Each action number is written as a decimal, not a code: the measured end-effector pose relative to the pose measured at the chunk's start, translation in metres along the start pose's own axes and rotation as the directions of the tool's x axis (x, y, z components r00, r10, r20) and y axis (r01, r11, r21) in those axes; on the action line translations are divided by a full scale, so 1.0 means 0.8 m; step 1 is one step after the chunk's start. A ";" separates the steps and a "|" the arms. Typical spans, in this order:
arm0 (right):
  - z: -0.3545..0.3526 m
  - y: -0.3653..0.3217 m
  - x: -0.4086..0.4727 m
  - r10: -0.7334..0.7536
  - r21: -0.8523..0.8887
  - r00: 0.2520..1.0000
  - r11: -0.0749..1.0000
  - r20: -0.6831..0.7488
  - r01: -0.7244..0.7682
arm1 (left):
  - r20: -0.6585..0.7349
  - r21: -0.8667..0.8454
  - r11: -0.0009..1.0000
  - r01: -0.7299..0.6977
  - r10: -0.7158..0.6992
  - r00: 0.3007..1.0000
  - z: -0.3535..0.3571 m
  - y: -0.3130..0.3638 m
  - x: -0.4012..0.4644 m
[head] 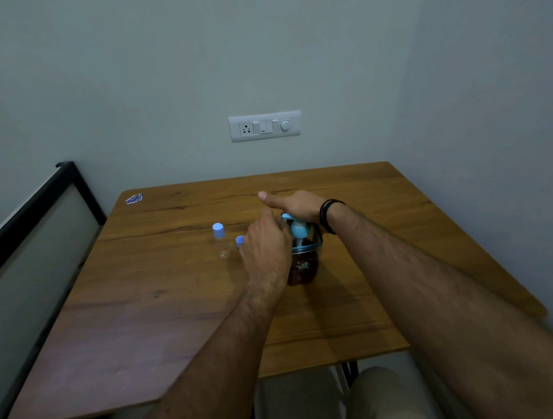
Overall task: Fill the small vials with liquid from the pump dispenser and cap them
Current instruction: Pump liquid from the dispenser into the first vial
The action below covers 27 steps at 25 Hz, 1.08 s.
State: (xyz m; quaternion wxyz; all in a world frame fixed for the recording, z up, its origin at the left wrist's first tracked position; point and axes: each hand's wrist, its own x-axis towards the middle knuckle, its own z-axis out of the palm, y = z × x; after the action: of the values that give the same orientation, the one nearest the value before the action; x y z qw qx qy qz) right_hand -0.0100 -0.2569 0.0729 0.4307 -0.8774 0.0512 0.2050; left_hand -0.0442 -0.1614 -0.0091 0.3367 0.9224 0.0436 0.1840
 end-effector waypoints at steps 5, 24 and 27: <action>-0.001 0.003 0.001 0.026 0.003 1.000 1.000 -0.003 -0.026 | 0.003 0.001 1.000 0.001 -0.001 1.000 -0.001 0.002 0.000; 0.000 0.001 0.001 0.002 -0.043 1.000 0.999 -0.031 -0.003 | 0.022 0.000 1.000 -0.013 0.013 1.000 -0.005 0.003 -0.001; -0.003 0.000 0.000 0.032 0.010 0.999 0.999 0.043 -0.032 | 0.020 0.007 1.000 0.004 -0.004 1.000 -0.005 0.003 -0.002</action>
State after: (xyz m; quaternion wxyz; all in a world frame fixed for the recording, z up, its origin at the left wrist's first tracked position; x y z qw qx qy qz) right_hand -0.0094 -0.2590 0.0742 0.4331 -0.8696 0.0570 0.2301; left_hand -0.0477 -0.1613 -0.0049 0.3341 0.9253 0.0429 0.1740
